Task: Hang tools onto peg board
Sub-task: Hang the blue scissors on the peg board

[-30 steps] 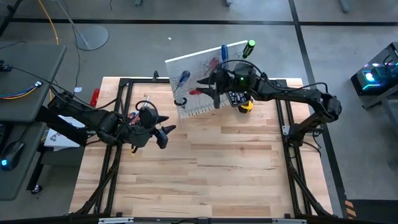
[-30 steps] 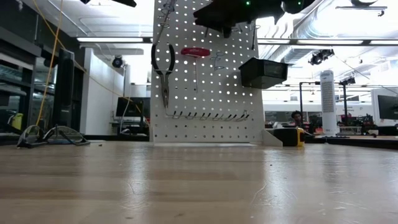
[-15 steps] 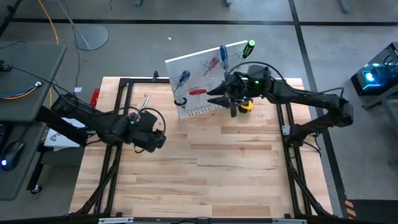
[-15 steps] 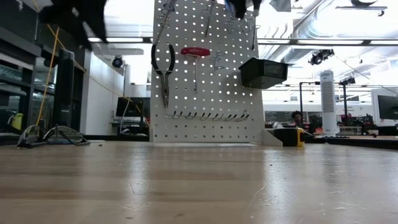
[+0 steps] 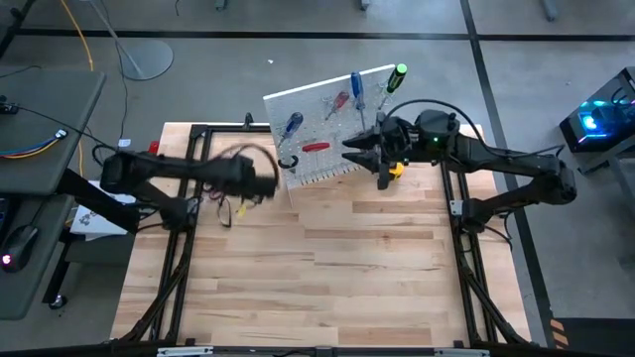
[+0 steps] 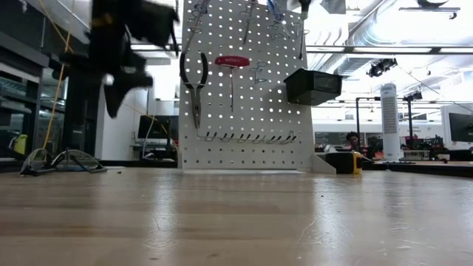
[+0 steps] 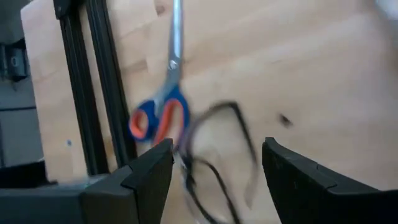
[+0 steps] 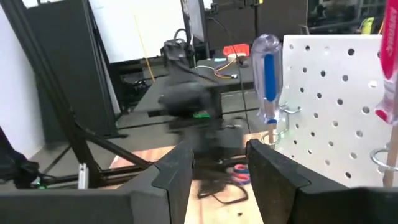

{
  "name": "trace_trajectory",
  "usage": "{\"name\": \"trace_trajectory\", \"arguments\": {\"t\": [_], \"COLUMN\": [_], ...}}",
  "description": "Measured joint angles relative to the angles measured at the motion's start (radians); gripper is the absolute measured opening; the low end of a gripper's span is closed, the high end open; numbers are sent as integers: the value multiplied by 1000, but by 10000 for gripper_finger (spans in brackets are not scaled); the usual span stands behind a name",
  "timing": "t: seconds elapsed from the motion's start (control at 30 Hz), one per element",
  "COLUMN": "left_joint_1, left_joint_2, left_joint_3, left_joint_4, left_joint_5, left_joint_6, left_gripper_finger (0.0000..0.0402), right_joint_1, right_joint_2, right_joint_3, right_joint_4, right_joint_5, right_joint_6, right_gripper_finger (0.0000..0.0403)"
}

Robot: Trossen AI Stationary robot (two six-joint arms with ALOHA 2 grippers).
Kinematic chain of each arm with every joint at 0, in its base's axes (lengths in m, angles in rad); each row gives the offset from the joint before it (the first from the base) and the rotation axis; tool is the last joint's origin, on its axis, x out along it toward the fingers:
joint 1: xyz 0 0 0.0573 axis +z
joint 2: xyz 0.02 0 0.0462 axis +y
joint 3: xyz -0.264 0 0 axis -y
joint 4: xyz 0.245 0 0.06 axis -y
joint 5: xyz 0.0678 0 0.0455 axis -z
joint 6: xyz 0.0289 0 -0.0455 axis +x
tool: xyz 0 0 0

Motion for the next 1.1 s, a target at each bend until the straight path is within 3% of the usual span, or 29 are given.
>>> {"name": "trace_trajectory", "arguments": {"t": [0.2, 0.37, 0.53, 0.8, 0.97, 1.1], "left_joint_1": [339, 510, 626, 712, 730, 731], "left_joint_2": [0, 3, 5, 5, 5, 5], "left_joint_3": [-38, -45, -110, -243, -314, -302], "left_joint_4": [98, 174, 257, 351, 370, 351], "left_joint_5": [83, 90, 164, 243, 241, 248], "left_joint_6": [436, 775, 1007, 1103, 1042, 997], "left_gripper_finger": [227, 227, 227, 227, 227, 227], "right_joint_1": [15, 53, 93, 129, 135, 135], "right_joint_2": [-2, -2, -2, -2, -2, -2], "right_joint_3": [0, 0, 0, 0, 0, 0], "right_joint_4": [0, -2, -5, -19, -22, -24], "right_joint_5": [-11, -12, -11, 28, 59, 61], "right_joint_6": [91, 102, 102, 101, 101, 101], "right_gripper_finger": [142, 142, 142, 142, 142, 142]}}
